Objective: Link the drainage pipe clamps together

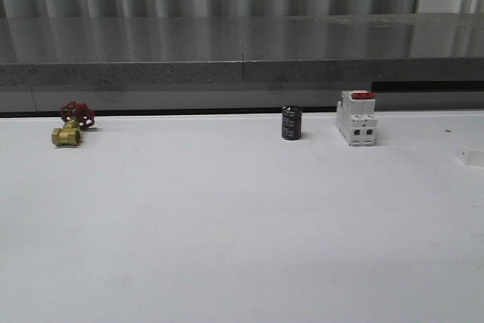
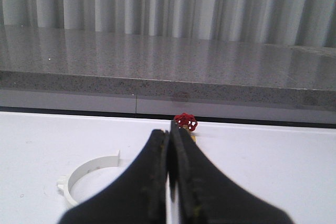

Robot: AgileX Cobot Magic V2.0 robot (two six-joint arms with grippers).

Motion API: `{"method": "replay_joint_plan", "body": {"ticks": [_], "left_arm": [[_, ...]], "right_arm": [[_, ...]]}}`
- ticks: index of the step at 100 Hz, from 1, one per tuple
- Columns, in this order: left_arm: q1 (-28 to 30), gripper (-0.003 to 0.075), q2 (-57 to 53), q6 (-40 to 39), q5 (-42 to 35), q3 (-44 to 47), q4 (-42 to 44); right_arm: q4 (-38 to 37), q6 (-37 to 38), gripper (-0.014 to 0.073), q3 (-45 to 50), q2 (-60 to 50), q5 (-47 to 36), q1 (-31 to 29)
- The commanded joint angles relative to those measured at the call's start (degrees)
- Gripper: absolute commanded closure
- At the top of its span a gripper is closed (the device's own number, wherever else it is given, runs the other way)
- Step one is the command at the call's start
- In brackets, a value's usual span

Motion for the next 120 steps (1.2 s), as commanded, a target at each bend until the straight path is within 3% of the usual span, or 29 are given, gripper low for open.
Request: {"method": "replay_joint_plan", "body": {"ticks": [1,35,51,63,92,120], "left_arm": [[0.1,0.0741,-1.9,-0.6,-4.6,2.7,-0.4],[0.1,0.0741,-1.9,-0.6,-5.6,2.1,-0.3],[0.1,0.0741,-0.5,-0.6,-4.2,-3.4,-0.5],[0.1,0.0741,4.3,-0.6,1.5,-11.2,-0.6],[0.1,0.0741,26.5,-0.6,26.5,-34.1,-0.6],[0.1,0.0741,38.0,-0.6,28.1,-39.3,-0.6]], "right_arm": [[0.0,-0.3,0.0661,-1.2,-1.0,-4.8,-0.2],[0.0,-0.3,0.0661,-1.2,-1.0,-4.8,-0.2],[0.0,-0.3,0.0661,-1.2,-1.0,-4.8,-0.2],[0.0,-0.3,0.0661,-1.2,-1.0,-4.8,-0.2],[0.0,-0.3,0.0661,-1.2,-1.0,-4.8,-0.2],[0.0,-0.3,0.0661,-1.2,-1.0,-4.8,-0.2]]}}
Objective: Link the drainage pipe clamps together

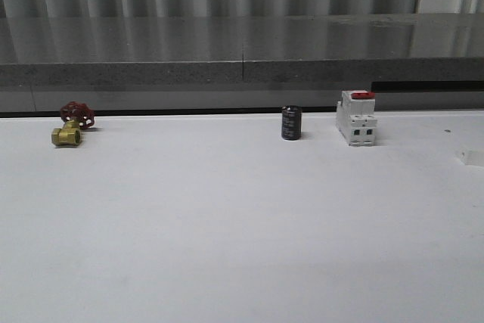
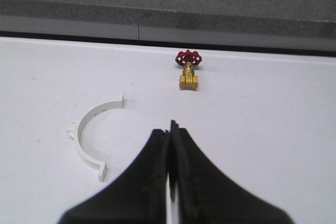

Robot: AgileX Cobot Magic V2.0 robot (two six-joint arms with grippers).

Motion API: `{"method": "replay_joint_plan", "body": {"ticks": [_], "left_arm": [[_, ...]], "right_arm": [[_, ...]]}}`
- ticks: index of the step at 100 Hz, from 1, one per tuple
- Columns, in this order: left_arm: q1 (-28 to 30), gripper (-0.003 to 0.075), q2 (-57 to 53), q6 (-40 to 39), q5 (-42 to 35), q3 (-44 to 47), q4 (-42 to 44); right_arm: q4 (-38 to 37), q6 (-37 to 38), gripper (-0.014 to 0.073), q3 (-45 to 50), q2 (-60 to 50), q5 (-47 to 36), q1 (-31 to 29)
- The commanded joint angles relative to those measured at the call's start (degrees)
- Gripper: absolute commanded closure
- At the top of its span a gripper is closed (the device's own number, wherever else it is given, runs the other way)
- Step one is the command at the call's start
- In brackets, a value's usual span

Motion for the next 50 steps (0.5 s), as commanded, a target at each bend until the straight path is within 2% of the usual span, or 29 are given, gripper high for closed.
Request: {"method": "replay_joint_plan", "body": {"ticks": [1,18,25,32,44,50], "left_arm": [[0.1,0.0741,2.8,-0.6,-2.4,-2.1,-0.5],[0.1,0.0738,5.8,-0.6,-0.9,-2.1,-0.5],[0.1,0.0700,6.5,-0.6,0.4,-2.1,-0.5],[0.1,0.0596,6.9,-0.1,1.9,-2.1,-0.5],[0.1,0.0327,7.0,-0.1,3.0,-2.1,-0.4],[0.1,0.0246,7.0,-0.2,2.9,-2.1,-0.9]], "right_arm": [[0.0,-0.3,0.0661,-1.2,-1.0,-4.8,-0.2],[0.0,-0.3,0.0661,-1.2,-1.0,-4.8,-0.2],[0.0,-0.3,0.0661,-1.2,-1.0,-4.8,-0.2],[0.0,-0.3,0.0661,-1.2,-1.0,-4.8,-0.2],[0.0,-0.3,0.0661,-1.2,-1.0,-4.8,-0.2],[0.0,-0.3,0.0661,-1.2,-1.0,-4.8,-0.2]]}}
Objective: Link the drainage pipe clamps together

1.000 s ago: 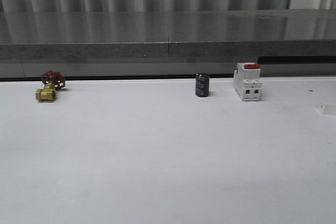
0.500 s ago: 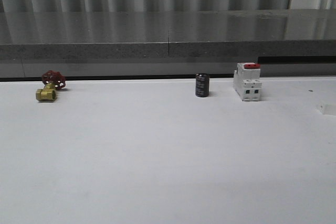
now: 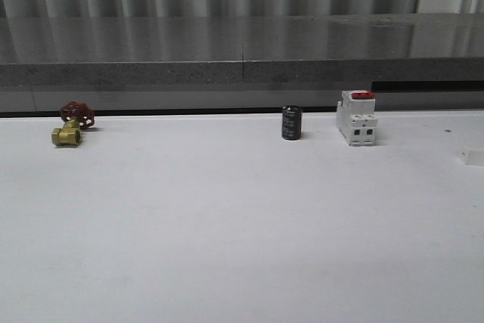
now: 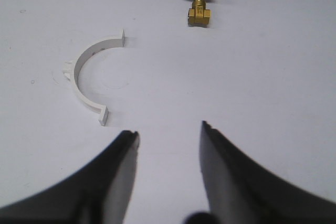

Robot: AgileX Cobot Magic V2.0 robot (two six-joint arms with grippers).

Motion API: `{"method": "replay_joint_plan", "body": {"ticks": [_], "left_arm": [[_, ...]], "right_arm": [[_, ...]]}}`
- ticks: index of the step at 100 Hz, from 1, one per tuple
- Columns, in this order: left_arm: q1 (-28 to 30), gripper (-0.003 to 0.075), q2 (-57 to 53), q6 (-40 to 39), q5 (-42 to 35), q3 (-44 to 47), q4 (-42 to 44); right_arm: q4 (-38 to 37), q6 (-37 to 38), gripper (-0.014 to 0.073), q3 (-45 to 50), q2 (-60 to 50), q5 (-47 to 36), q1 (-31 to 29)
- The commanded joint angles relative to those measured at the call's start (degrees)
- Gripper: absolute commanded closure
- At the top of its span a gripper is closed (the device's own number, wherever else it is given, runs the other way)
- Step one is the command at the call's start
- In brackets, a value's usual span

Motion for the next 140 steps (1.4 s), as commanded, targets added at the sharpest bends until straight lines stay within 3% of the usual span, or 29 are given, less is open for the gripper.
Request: {"method": "replay_joint_plan", "body": {"ticks": [1,28,55,82,108,140], "left_arm": [[0.1,0.0233,0.1,-0.2,-2.9,-2.0,-1.2],[0.8,0.0216,3.8,-0.7,-4.7,-3.4,-2.4],[5.8,0.0216,23.9,0.3,0.3,-14.5,-2.3],[11.9,0.0216,42.6,8.0,3.1,-26.6,-2.0],[17.6,0.0216,54.8,11.4,3.5,-34.2,-2.5],[18.8,0.0216,64.4,17.2,1.7,-39.5,-2.7]], "right_arm": [[0.0,-0.3,0.0661,-1.2,-1.0,-4.8,-0.2],[0.0,-0.3,0.0661,-1.2,-1.0,-4.8,-0.2],[0.0,-0.3,0.0661,-1.2,-1.0,-4.8,-0.2],[0.0,-0.3,0.0661,-1.2,-1.0,-4.8,-0.2],[0.0,-0.3,0.0661,-1.2,-1.0,-4.8,-0.2],[0.0,-0.3,0.0661,-1.2,-1.0,-4.8,-0.2]]}}
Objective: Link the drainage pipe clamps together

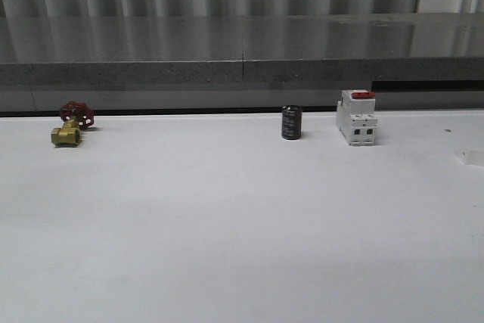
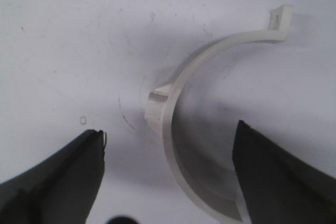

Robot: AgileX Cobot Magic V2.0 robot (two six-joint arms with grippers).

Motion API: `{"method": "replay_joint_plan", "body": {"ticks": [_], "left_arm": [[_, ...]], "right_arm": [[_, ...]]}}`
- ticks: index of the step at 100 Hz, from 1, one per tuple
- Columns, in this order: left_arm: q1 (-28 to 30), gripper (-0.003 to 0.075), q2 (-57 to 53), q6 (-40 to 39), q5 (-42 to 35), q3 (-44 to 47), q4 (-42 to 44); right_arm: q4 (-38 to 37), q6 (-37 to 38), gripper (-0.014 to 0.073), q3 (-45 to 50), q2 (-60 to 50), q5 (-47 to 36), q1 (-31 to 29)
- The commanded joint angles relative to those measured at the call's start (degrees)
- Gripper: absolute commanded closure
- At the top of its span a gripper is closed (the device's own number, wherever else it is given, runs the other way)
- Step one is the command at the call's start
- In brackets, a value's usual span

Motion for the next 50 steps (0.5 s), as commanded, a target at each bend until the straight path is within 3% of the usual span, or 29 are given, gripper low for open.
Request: {"method": "replay_joint_plan", "body": {"ticks": [1,50], "left_arm": [[0.2,0.0216,-0.7,1.8,-2.5,-3.1,-0.7],[0.5,0.0216,5.6,3.6,-2.3,-7.2,-0.8]], "right_arm": [[0.0,-0.3,0.0661,-1.2,-1.0,-4.8,-0.2],[0.0,-0.3,0.0661,-1.2,-1.0,-4.8,-0.2]]}}
